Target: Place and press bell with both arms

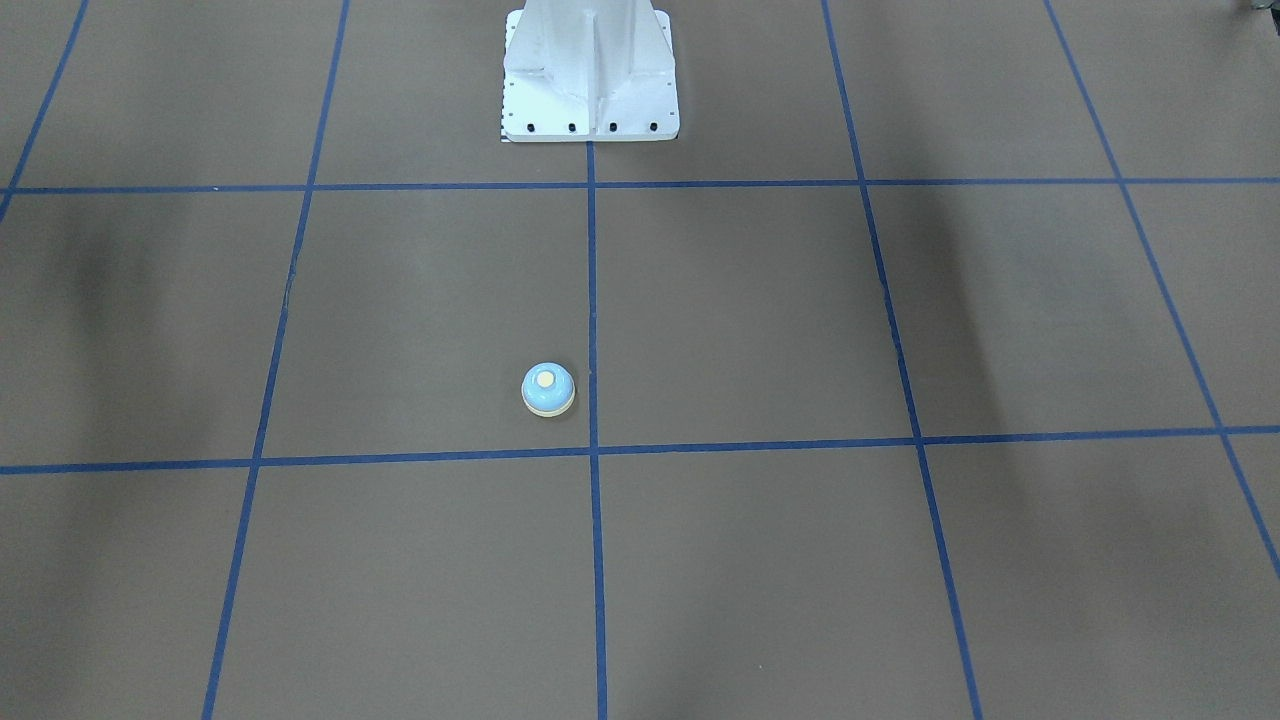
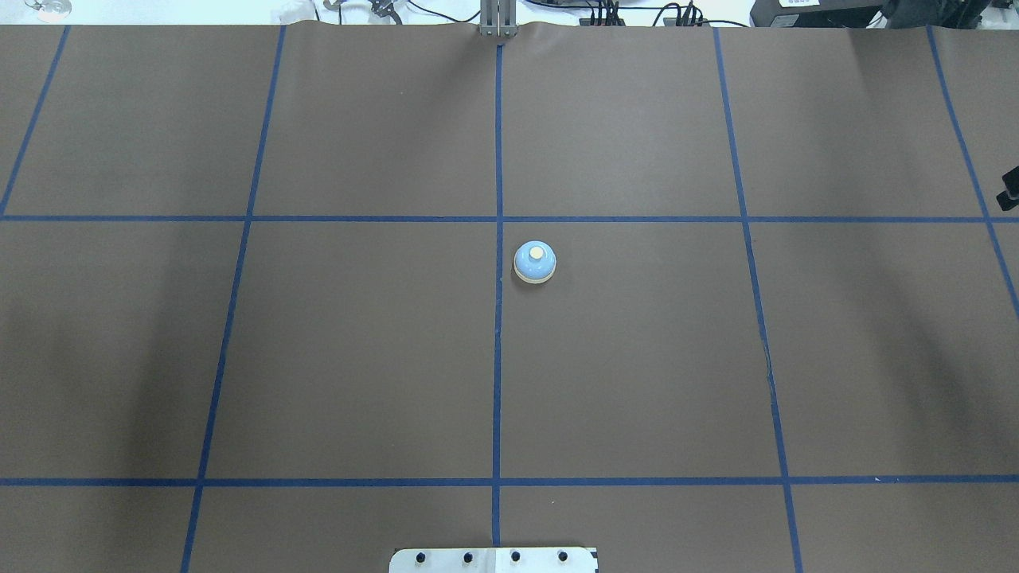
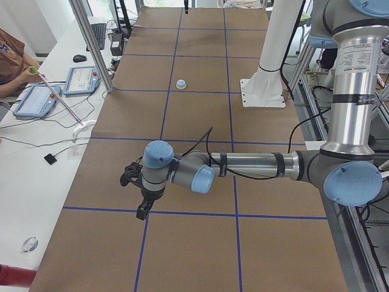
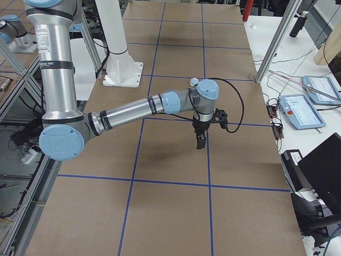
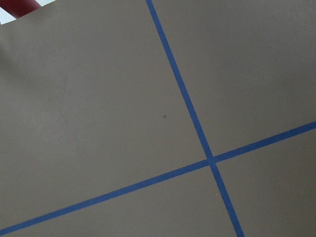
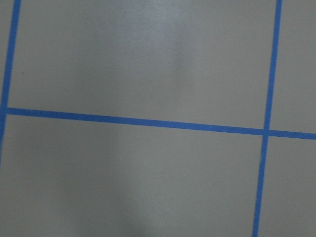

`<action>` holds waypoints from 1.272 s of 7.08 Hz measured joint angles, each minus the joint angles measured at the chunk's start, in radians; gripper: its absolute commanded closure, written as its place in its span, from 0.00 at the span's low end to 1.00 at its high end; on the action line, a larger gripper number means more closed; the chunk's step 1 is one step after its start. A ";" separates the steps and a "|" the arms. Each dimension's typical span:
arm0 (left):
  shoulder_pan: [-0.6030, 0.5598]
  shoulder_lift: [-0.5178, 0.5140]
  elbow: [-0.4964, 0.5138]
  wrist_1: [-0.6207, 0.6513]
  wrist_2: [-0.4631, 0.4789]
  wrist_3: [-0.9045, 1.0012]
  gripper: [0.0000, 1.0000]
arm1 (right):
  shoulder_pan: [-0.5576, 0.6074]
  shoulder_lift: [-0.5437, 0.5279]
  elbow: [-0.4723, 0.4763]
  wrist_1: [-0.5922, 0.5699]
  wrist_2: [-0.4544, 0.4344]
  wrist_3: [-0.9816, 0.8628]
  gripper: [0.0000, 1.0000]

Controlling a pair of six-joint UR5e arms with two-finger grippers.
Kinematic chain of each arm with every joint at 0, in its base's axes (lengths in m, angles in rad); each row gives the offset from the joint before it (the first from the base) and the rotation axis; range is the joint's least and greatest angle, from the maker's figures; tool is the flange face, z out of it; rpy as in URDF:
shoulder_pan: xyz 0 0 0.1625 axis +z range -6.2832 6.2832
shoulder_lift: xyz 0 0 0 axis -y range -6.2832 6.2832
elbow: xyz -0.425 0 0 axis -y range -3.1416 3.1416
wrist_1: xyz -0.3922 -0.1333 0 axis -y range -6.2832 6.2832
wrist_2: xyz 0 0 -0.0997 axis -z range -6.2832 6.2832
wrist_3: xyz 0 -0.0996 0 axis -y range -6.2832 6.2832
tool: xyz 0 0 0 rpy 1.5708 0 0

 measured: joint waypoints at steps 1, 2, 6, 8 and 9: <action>-0.007 0.008 -0.042 0.086 -0.001 0.027 0.00 | 0.057 -0.029 -0.029 0.000 0.026 -0.082 0.00; -0.010 0.016 -0.065 0.134 -0.002 0.039 0.00 | 0.103 -0.060 -0.048 0.000 0.049 -0.130 0.00; -0.011 0.040 -0.073 0.168 -0.006 0.046 0.00 | 0.216 -0.150 -0.055 -0.005 0.128 -0.170 0.00; -0.011 0.055 -0.079 0.168 -0.052 0.040 0.00 | 0.236 -0.155 -0.056 -0.009 0.148 -0.171 0.00; -0.011 0.066 -0.080 0.166 -0.068 0.038 0.00 | 0.238 -0.158 -0.058 -0.009 0.151 -0.171 0.00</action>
